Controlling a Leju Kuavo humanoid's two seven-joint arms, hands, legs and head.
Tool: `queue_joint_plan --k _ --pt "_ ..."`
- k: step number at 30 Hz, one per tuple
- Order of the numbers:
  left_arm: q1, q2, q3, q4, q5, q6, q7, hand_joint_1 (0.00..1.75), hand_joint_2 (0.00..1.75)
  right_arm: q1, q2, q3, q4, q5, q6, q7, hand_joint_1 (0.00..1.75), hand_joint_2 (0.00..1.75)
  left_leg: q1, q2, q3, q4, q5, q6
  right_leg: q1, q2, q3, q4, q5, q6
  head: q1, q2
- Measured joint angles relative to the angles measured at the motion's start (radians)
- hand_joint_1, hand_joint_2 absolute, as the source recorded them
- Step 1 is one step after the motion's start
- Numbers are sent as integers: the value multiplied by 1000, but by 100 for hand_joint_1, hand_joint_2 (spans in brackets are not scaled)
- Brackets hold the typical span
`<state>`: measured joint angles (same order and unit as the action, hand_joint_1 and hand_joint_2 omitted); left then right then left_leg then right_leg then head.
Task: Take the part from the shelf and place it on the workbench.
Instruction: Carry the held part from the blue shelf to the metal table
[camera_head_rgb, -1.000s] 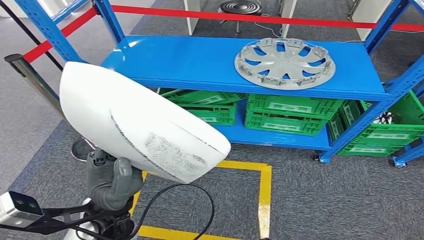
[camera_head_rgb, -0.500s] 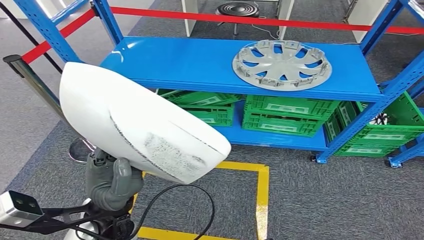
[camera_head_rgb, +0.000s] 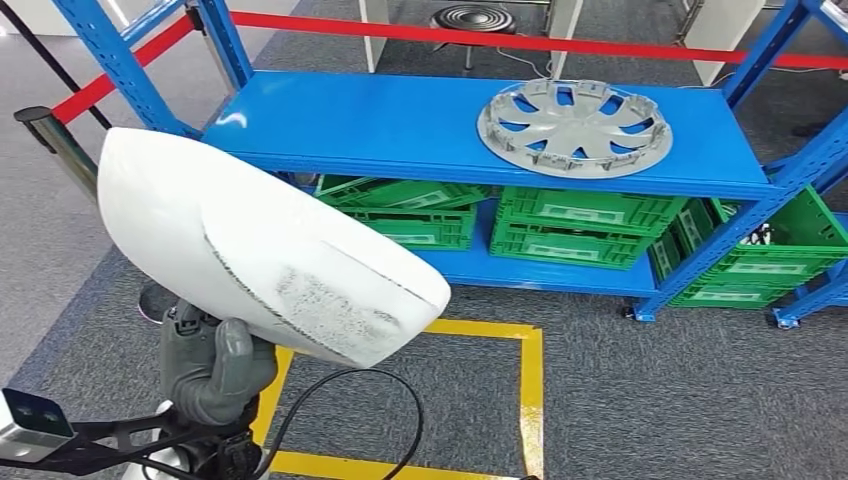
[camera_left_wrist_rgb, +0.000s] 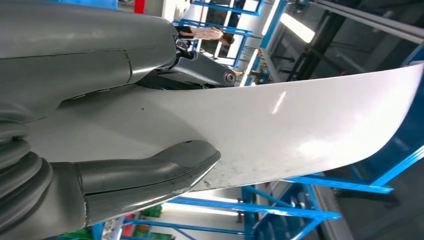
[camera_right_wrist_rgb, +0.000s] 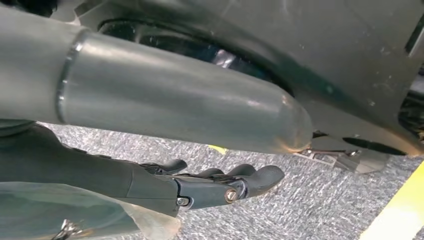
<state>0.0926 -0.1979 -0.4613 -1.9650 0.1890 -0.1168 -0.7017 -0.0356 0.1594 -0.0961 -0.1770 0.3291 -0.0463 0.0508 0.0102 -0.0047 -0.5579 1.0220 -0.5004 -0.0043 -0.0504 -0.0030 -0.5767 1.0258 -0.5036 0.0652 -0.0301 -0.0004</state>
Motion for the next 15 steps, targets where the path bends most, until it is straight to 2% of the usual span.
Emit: queue_joint_plan --k 2,5,6,7,8,9,11,12,15 --pt "0 -1 0 0 0 -1 0 175 175 -1 0 0 0 0 1 0 0 0 0 2 1 -10 8 18 3 0 -21 39 -31 2 2 0" --pt "-1 -1 -2 1 1 -5 0 175 175 2 0 -5 0 -10 0 -2 0 0 -12 4 -3 -12 12 38 17 1 -106 224 -121 -9 7 0" --pt "-1 -1 -3 2 1 -5 0 175 175 3 0 -9 0 -16 -1 -4 0 0 -17 4 -4 -12 12 42 22 1 -123 265 -130 -14 7 0" --pt "-2 -1 -5 3 0 -5 0 175 175 5 0 -15 0 -22 -2 -8 0 0 -23 3 -4 -11 13 45 27 1 -123 268 -120 -20 7 0" --pt "-4 -1 -7 4 -1 -4 0 175 175 5 0 -22 0 -29 -3 -11 0 0 -28 3 -3 -10 12 47 33 2 -104 232 -94 -27 7 0" --pt "-6 -1 -10 4 -4 -3 0 175 175 5 0 -27 0 -34 -3 -14 0 0 -31 2 -3 -9 12 47 38 2 -70 166 -60 -36 7 0" --pt "-13 0 -17 5 -11 -1 0 175 175 3 1 -38 0 -42 -3 -16 0 0 -39 2 -6 -1 9 46 46 1 -6 45 -22 -49 6 0" --pt "-17 1 -21 6 -14 0 0 175 175 3 1 -43 0 -44 -3 -17 0 0 -41 2 -9 2 8 45 49 2 12 13 -17 -53 6 0" --pt "-25 2 -27 7 -19 0 0 175 175 7 4 -52 0 -48 -2 -17 0 0 -41 2 -13 7 8 38 47 2 19 -2 -15 -58 7 0"
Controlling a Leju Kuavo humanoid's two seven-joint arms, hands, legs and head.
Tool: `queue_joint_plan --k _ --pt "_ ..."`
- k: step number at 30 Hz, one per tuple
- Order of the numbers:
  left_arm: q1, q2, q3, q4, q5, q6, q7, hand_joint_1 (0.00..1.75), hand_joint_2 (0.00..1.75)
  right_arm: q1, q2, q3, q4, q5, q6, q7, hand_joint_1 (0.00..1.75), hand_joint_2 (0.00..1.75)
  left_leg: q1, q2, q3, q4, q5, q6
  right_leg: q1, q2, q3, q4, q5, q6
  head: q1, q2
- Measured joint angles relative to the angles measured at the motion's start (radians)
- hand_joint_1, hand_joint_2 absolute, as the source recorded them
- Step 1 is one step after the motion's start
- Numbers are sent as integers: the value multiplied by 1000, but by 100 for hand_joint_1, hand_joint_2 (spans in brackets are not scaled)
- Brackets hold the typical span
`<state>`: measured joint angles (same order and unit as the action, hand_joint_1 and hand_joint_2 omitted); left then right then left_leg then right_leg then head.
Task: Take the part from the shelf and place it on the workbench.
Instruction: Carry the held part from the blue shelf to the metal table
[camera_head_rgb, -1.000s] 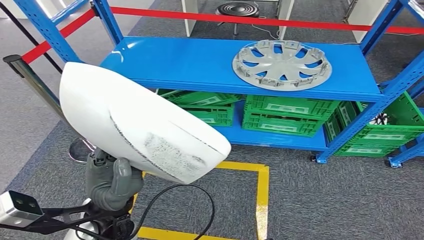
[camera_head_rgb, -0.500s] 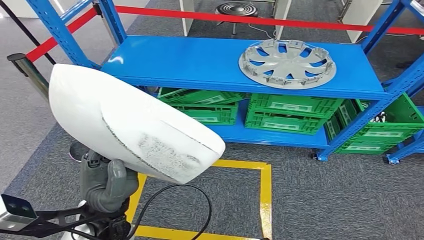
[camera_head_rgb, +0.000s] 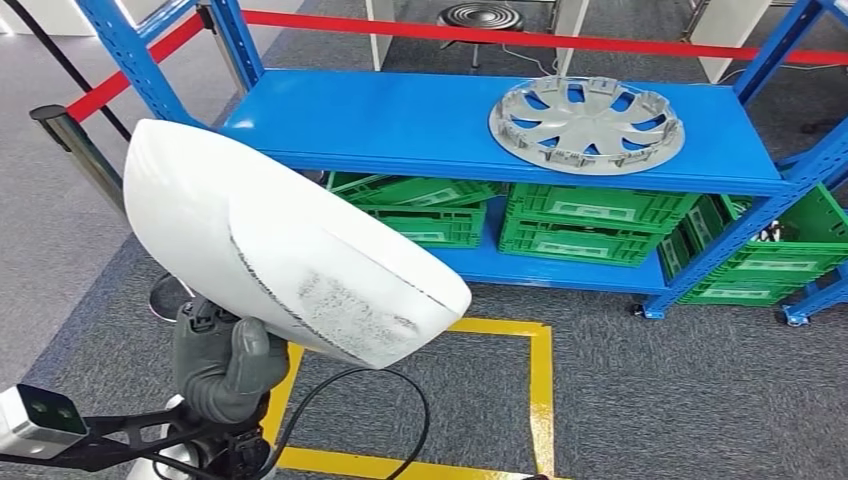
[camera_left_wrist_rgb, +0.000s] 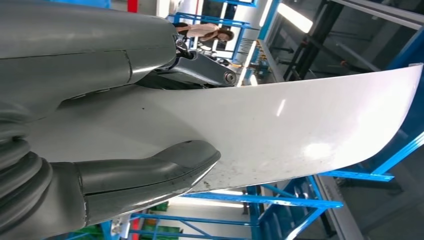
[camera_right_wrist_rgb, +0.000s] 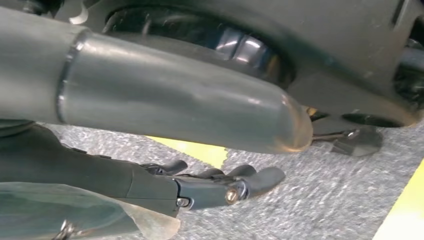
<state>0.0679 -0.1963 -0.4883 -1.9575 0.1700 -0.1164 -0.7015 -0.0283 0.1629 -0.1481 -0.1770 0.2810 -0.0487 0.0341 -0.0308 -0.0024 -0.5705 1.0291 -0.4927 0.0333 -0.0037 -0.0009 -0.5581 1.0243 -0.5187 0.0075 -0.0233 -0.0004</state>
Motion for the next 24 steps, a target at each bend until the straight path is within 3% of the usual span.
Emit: queue_joint_plan --k 2,5,6,7,8,10,12,15,17,20,21,22,23,24 --pt "-3 0 -2 0 -2 0 0 175 175 1 3 -3 0 0 0 1 0 0 2 0 -14 37 -28 -14 -8 -2 3 -5 4 -4 -4 0" --pt "-5 0 -3 2 -8 0 0 175 175 0 8 -6 0 3 0 0 0 0 20 0 -90 213 -118 -40 -13 -4 3 -7 5 -5 -9 0" --pt "-5 0 -3 2 -9 0 0 175 175 1 8 -6 0 4 0 0 0 0 26 0 -110 259 -130 -45 -15 -4 3 -7 5 -5 -9 0" --pt "-5 0 -3 3 -9 1 0 175 175 1 8 -6 0 5 0 0 0 0 31 0 -115 270 -123 -49 -17 -4 4 -7 5 -5 -9 0" --pt "-5 0 -4 3 -10 1 0 175 175 1 8 -7 0 5 0 0 0 0 36 0 -102 243 -97 -52 -20 -4 5 -7 5 -4 -9 0" --pt "-6 0 -4 3 -10 1 0 175 175 0 9 -7 0 6 0 -1 0 0 41 0 -38 111 -26 -55 -25 -2 9 -7 3 2 -10 0" --pt "-8 0 -5 3 -11 1 0 175 175 -1 10 -7 0 8 1 -2 0 0 38 -1 7 13 4 -50 -26 -1 8 -6 3 14 -10 0" --pt "-9 -1 -6 4 -10 1 0 175 175 -2 10 -7 0 17 4 -4 0 0 33 -2 8 -9 2 -29 -27 -3 2 -11 6 37 -9 0" --pt "-10 -2 -6 4 -9 0 0 175 175 -3 10 -7 0 23 7 -5 0 0 35 -1 9 -19 8 -14 -27 -3 -12 14 -16 44 -8 0" --pt "-6 -2 0 4 -4 -4 0 175 175 -3 10 -7 0 38 17 -3 0 0 29 -1 8 -23 11 2 -24 -1 -97 193 -104 42 -3 0" --pt "-1 -2 5 4 -1 -10 0 175 175 -3 10 -6 0 46 21 0 0 0 25 -2 7 -22 11 4 -22 -1 -124 250 -122 41 -2 0" --pt "5 -2 11 4 2 -19 0 175 175 -2 10 -6 0 54 23 2 0 0 22 -5 8 -22 11 5 -21 -1 -137 274 -121 38 -2 0" --pt "13 -3 20 3 6 -31 0 175 175 -2 10 -5 0 63 25 3 0 0 19 -9 8 -21 11 6 -18 0 -130 257 -101 35 -3 0" --pt "23 -3 29 2 11 -44 0 175 175 -3 10 -4 0 69 26 2 0 0 17 -14 8 -20 11 6 -16 3 -104 202 -66 29 -2 0"
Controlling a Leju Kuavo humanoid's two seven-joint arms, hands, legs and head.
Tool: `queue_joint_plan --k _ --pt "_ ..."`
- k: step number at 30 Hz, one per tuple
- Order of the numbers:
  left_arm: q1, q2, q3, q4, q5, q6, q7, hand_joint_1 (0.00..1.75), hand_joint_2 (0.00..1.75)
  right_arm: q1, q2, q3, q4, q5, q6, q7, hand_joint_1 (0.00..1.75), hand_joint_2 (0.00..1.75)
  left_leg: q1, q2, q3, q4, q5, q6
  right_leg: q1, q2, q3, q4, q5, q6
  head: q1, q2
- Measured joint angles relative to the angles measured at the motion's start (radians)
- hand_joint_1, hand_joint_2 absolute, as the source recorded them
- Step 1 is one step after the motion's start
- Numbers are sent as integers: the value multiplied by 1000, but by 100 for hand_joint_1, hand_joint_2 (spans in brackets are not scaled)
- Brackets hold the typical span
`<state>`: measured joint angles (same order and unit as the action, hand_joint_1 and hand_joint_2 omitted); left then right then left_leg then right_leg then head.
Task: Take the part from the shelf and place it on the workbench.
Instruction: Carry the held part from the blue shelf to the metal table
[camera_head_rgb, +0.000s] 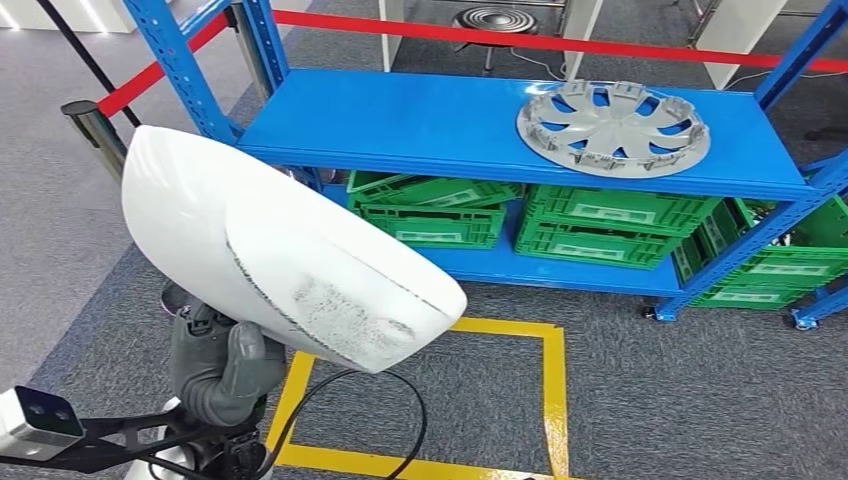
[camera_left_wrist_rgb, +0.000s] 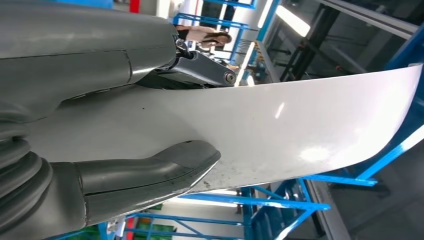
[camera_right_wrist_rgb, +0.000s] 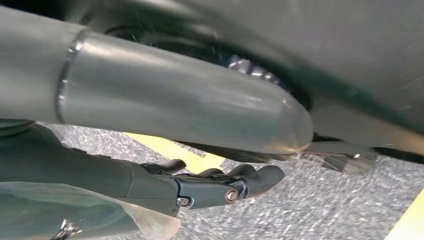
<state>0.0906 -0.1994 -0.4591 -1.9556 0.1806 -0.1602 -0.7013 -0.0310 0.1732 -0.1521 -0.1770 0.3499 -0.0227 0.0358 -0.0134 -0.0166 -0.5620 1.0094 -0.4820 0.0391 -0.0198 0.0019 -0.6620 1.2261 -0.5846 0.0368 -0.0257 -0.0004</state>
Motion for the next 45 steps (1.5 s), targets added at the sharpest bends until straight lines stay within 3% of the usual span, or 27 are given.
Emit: queue_joint_plan --k 2,3,6,8,11,13,14,15,17,19,21,22,24,26,27,28,29,31,32,33,35,37,39,41,43,44,45 --pt "18 -2 20 -3 10 -24 0 175 175 -1 0 2 0 6 0 -4 0 0 -3 -11 -2 6 -2 -2 3 20 69 -137 54 -11 -1 0" --pt "26 -3 30 -4 13 -31 0 175 175 -1 0 2 0 7 0 -6 0 0 -4 -16 -5 9 -2 -5 4 28 93 -182 65 -15 -1 0" --pt "45 -5 53 -6 15 -48 0 175 175 -4 0 3 0 9 3 -9 0 0 -3 -29 -13 12 1 -17 5 27 108 -207 67 -21 0 0" --pt "53 -7 65 -8 13 -55 -1 175 175 -4 2 3 0 10 8 -10 0 0 -3 -26 -22 35 -17 -29 0 14 112 -214 70 -29 -5 0" --pt "58 -8 76 -9 10 -62 -1 175 175 -3 3 4 0 11 13 -11 0 0 6 -4 -93 196 -103 -51 -4 -12 116 -217 69 -37 -15 0" --pt "62 -9 82 -9 9 -63 -1 175 175 -2 3 3 0 10 14 -11 0 0 15 2 -136 286 -128 -60 -4 -33 117 -217 68 -38 -15 0" --pt "63 -9 84 -9 7 -63 -1 175 175 -3 3 3 0 10 14 -11 0 0 19 5 -132 279 -112 -63 -4 -42 119 -217 66 -37 -15 0" --pt "63 -10 86 -9 5 -62 -1 175 175 -4 3 3 0 10 15 -11 0 0 22 11 -110 234 -79 -64 -5 -51 121 -217 65 -36 -15 0" --pt "63 -12 89 -9 2 -58 -1 175 175 -4 4 3 0 11 17 -11 0 0 19 48 -42 96 -15 -61 -3 -68 128 -217 60 -29 -15 0" --pt "62 -13 92 -9 1 -50 -1 175 175 -5 4 3 0 11 19 -11 0 0 11 79 -7 16 4 -50 1 -84 131 -216 56 -20 -14 0" --pt "63 -15 94 -9 1 -44 -1 175 175 -7 4 3 0 14 22 -11 0 0 7 69 -8 6 0 -37 3 -103 135 -220 55 -8 -13 0" --pt "63 -15 95 -9 1 -42 -1 175 175 -9 5 4 0 16 23 -11 0 0 8 60 -7 2 3 -30 2 -100 136 -220 50 -2 -13 0" --pt "62 -16 95 -9 1 -40 -1 175 175 -11 6 4 -1 20 26 -12 0 0 13 41 -5 -8 10 -16 -1 -62 118 -178 17 5 -9 0" --pt "61 -17 95 -9 1 -36 -1 175 175 -10 6 4 -1 23 29 -12 0 0 14 23 -5 -10 12 -8 -2 -17 58 -55 -45 5 -4 0" --pt "62 -17 95 -9 1 -33 -1 175 175 -9 6 4 -1 24 29 -12 0 0 12 12 -6 -10 12 -6 -1 -9 25 11 -69 5 -2 0" --pt "62 -17 95 -9 1 -31 -1 175 175 -8 6 4 -1 25 30 -11 0 0 11 -1 -5 -9 12 -5 -1 -6 1 53 -76 5 -2 0" --pt "62 -17 95 -9 2 -30 -1 175 175 -7 6 4 -1 26 30 -11 0 0 10 -15 -5 -8 12 -5 0 -4 -6 59 -63 5 -1 0" --pt "62 -17 95 -9 2 -29 -1 175 175 -5 5 4 -1 27 30 -11 0 0 11 -44 -4 -3 10 -7 -2 10 33 -42 11 3 -1 0" --pt "61 -17 95 -9 2 -29 -1 175 175 -5 5 4 -1 28 30 -11 0 0 10 -56 -6 1 8 -11 -5 31 61 -108 39 2 -1 0" --pt "61 -17 94 -9 2 -29 -1 175 175 -5 6 4 0 29 30 -10 0 0 10 -68 -10 7 6 -15 -8 51 86 -160 56 2 -2 0" --pt "60 -17 94 -9 1 -28 -1 175 175 -6 6 4 0 31 31 -10 0 0 11 -87 -19 15 6 -25 -8 72 106 -195 56 -1 -3 0" --pt "60 -16 93 -9 0 -23 -1 175 175 -8 6 5 0 34 31 -9 0 0 13 -95 -24 18 7 -34 -7 54 111 -197 59 -8 -3 0" --pt "58 -15 93 -9 -1 -17 -1 175 175 -8 8 5 0 36 31 -9 0 0 11 -56 -39 52 -14 -44 -9 31 117 -201 60 -21 -9 0" --pt "56 -15 92 -9 -6 -10 -1 175 175 -6 9 6 0 39 32 -7 0 0 11 -8 -92 164 -71 -54 -8 3 121 -203 57 -32 -16 0" --pt "56 -14 91 -9 -14 -2 -1 175 175 -5 9 6 0 42 31 -3 0 0 16 3 -151 284 -114 -60 -6 -28 122 -203 53 -36 -16 0" --pt "56 -14 90 -9 -17 1 -1 175 175 -5 9 6 0 44 31 -1 0 0 18 4 -160 302 -110 -60 -5 -42 123 -203 51 -36 -16 0" --pt "55 -14 89 -9 -19 4 -1 175 175 -5 9 6 0 45 31 1 0 0 18 6 -148 278 -87 -58 -4 -54 126 -203 49 -36 -16 0"
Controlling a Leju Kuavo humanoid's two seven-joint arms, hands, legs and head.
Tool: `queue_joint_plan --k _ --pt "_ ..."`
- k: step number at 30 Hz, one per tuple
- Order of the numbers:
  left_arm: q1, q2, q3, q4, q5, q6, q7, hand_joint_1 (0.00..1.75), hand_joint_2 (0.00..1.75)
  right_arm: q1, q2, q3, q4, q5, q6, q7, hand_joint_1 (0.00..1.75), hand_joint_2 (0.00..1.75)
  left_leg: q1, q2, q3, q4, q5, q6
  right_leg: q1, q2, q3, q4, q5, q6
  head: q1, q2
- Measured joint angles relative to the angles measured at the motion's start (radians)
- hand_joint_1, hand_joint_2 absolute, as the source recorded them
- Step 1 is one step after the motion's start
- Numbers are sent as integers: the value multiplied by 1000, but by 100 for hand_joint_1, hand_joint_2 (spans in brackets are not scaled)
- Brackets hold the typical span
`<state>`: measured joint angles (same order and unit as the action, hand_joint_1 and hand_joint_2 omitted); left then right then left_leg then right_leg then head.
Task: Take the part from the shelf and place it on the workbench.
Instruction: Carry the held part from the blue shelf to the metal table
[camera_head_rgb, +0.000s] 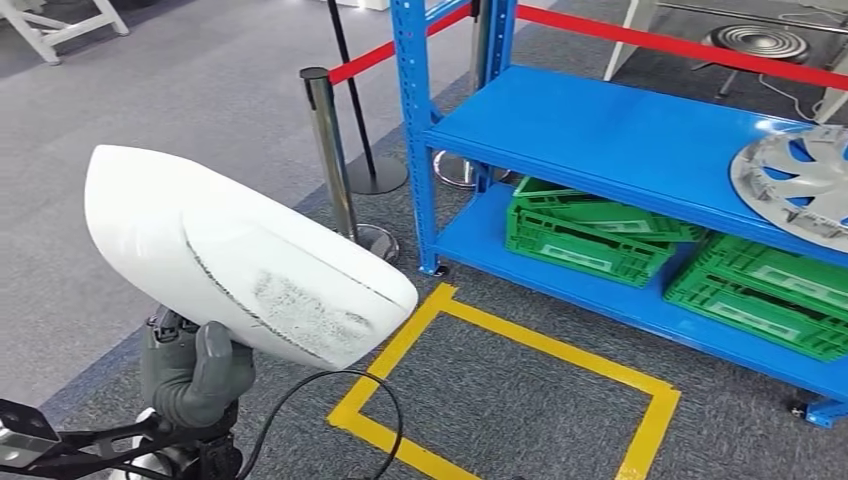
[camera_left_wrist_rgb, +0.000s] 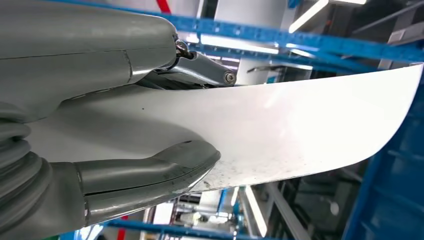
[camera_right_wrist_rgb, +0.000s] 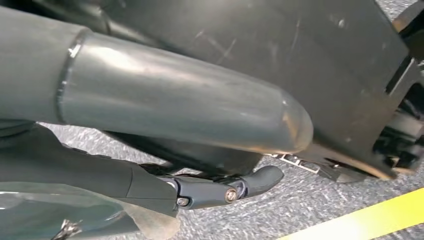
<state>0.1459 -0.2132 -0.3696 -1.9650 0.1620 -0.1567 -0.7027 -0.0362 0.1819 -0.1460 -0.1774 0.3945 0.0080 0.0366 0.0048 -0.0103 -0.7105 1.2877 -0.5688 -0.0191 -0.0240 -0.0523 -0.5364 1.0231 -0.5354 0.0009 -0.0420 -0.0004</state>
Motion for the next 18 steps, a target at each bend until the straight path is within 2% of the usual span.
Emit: queue_joint_plan --k 1,3,4,5,7,8,9,11,12,13,14,15,16,17,18 --pt "0 0 -1 0 -1 1 0 175 175 -1 0 0 0 0 0 0 0 0 -1 8 29 -58 36 4 1 -12 4 0 -3 1 0 0" --pt "-2 0 -4 -1 -2 2 0 175 175 -2 2 0 0 1 0 1 0 0 -12 59 97 -193 89 20 5 -31 10 0 -9 7 0 0" --pt "-3 0 -5 -2 -2 2 0 175 175 -2 3 0 0 1 0 1 0 0 -19 82 117 -236 98 28 7 -41 12 0 -11 11 0 0" --pt "-4 0 -7 -2 -3 2 0 175 175 -3 4 0 0 1 0 1 0 0 -25 96 124 -255 97 33 9 -51 14 -1 -13 16 0 0" --pt "-5 0 -9 -3 -3 2 0 175 175 -5 6 1 0 2 0 2 0 0 -25 77 125 -266 97 41 11 -74 19 -6 -17 27 0 0" --pt "-6 0 -10 -4 -3 2 0 175 175 -6 6 1 -1 2 0 2 0 0 -22 63 128 -273 101 45 10 -67 21 -4 -24 31 2 0" --pt "-7 0 -12 -5 -3 2 -1 175 175 -7 6 1 -1 3 0 2 0 0 -17 50 132 -281 105 51 10 -45 15 15 -39 35 4 0" --pt "-10 -1 -16 -6 -1 1 -1 175 175 -7 5 1 -1 4 0 1 0 0 -13 27 136 -289 110 58 8 19 -30 113 -90 38 10 0" --pt "-11 0 -18 -6 0 0 0 175 175 -6 5 0 -1 4 0 1 0 0 -13 14 135 -289 111 59 8 38 -66 181 -117 39 11 0" --pt "-11 0 -18 -6 0 0 0 175 175 -6 5 0 -1 4 0 1 0 0 -13 0 135 -288 110 59 9 46 -98 237 -132 39 12 0" --pt "-11 0 -19 -6 0 0 0 175 175 -6 5 0 -1 4 0 1 0 0 -13 -14 136 -288 110 59 9 49 -119 263 -127 40 12 0" --pt "-11 0 -19 -6 0 0 0 175 175 -6 5 0 -1 4 0 1 0 0 -13 -29 137 -287 110 59 8 52 -121 250 -102 40 12 0" --pt "-11 0 -19 -6 0 0 0 175 175 -6 5 0 -1 4 0 1 0 0 -12 -44 137 -284 108 57 7 58 -106 200 -61 41 12 0" --pt "-11 0 -20 -6 0 0 0 175 175 -5 5 0 -1 4 0 1 0 0 -10 -57 137 -280 106 53 4 73 -82 134 -22 42 12 0" --pt "-12 0 -20 -6 0 0 0 175 175 -4 5 0 -1 4 0 1 0 0 -10 -70 135 -273 103 48 1 95 -57 72 3 42 12 0"
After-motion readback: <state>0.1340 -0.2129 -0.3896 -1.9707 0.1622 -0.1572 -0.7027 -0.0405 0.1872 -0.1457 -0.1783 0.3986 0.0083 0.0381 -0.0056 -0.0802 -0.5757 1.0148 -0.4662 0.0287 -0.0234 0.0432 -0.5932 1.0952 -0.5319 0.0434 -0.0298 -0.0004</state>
